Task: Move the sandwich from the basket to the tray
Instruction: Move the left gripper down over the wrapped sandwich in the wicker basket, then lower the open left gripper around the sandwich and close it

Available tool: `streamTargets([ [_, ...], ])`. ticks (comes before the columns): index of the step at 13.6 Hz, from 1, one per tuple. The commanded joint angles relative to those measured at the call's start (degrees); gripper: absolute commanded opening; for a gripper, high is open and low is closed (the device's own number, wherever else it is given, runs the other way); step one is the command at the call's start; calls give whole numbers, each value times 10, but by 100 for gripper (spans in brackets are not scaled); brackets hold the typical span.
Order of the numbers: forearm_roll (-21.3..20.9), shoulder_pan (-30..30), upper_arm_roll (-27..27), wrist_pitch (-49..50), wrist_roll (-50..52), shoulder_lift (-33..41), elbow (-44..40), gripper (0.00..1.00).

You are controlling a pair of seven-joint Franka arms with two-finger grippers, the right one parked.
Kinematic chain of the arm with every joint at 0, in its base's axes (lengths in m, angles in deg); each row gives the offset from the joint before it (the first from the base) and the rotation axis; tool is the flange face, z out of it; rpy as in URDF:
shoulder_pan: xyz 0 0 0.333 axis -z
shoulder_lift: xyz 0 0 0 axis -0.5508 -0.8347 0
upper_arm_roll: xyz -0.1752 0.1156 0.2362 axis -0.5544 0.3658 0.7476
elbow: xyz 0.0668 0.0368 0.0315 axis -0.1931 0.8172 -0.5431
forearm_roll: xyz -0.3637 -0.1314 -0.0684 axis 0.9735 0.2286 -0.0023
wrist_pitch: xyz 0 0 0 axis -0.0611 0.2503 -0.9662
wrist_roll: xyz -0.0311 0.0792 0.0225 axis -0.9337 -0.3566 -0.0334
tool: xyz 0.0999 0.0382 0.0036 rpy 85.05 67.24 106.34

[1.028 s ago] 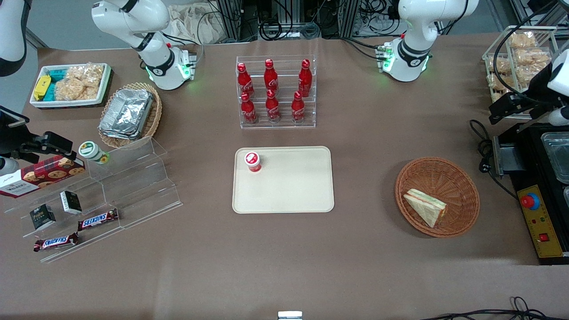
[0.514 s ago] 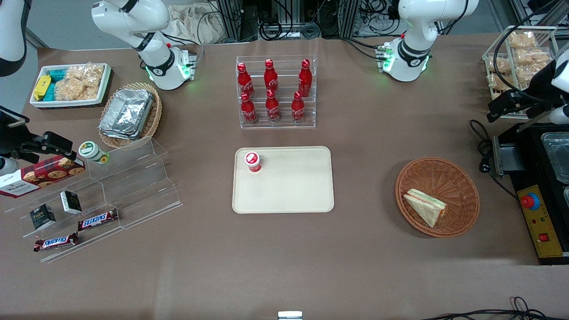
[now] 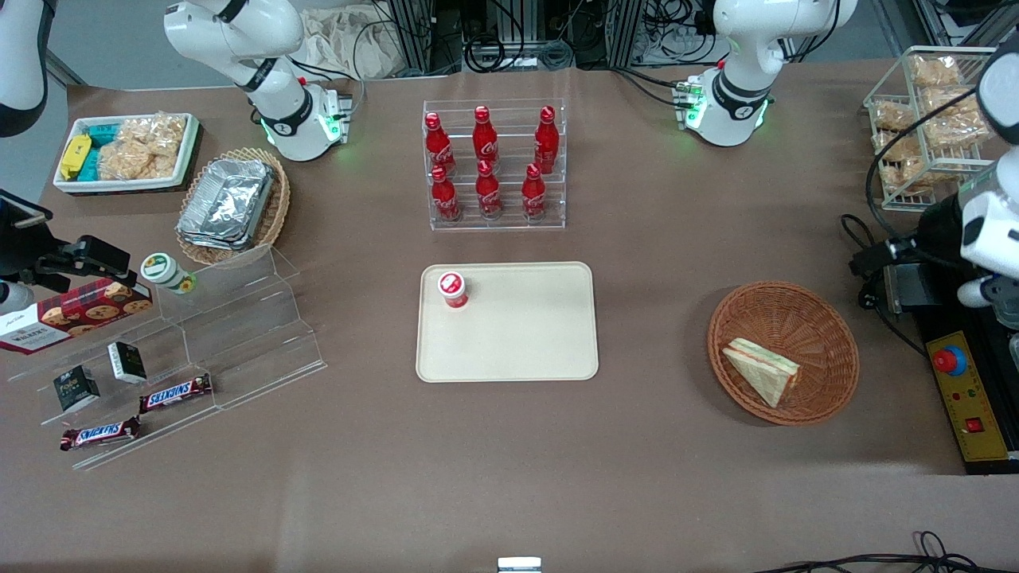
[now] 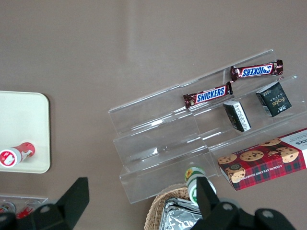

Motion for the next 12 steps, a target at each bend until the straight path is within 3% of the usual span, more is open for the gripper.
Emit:
streamTargets([
  [1,8,-1,-2,-32,45,-52,-14,100],
  [8,25,5,-4,-277,110,-159,54,100],
  [12,64,8,-6,-358,119,-210,60,100],
])
